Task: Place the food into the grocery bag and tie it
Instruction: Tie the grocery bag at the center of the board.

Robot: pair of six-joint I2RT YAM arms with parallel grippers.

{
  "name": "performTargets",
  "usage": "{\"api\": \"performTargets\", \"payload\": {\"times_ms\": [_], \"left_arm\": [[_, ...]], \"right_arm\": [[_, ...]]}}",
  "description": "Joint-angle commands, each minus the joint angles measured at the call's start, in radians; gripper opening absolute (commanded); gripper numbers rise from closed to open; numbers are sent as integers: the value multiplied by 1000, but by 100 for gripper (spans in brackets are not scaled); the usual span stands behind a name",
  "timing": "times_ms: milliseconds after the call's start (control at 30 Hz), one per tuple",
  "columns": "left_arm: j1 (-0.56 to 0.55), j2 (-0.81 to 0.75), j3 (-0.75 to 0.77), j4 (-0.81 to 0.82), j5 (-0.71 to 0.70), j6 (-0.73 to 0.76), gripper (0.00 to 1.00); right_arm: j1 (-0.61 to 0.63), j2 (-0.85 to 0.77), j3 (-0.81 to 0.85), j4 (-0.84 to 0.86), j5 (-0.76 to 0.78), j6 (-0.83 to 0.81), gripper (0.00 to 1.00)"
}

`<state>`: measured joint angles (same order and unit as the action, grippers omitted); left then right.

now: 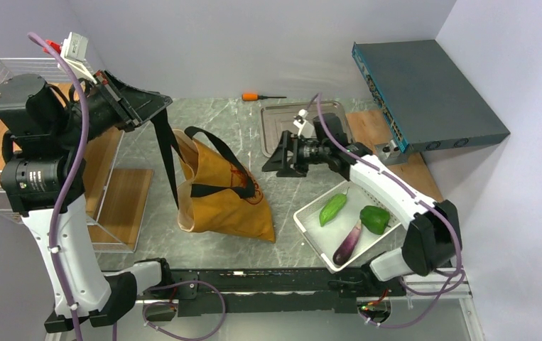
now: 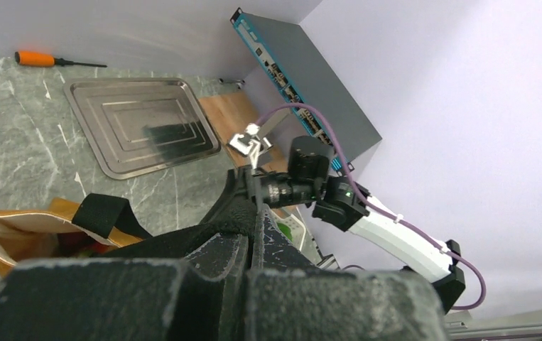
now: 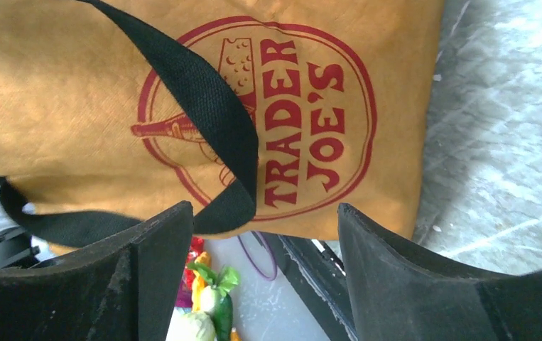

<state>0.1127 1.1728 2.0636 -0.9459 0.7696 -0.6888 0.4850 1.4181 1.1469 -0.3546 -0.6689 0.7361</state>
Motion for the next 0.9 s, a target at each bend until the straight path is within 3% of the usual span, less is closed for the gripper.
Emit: {"api": "performTargets", "payload": {"times_ms": [0, 400, 867], "left_arm": [[3, 11, 48, 143, 41, -35, 0], [4, 25, 40, 212, 79, -75, 0], [4, 36, 36, 262, 107, -110, 0]], "right_arm": [[55, 82, 102, 13, 51, -9, 75], [118, 249, 225, 34, 32, -16, 69], [181, 271, 245, 64, -61, -46, 45]]}}
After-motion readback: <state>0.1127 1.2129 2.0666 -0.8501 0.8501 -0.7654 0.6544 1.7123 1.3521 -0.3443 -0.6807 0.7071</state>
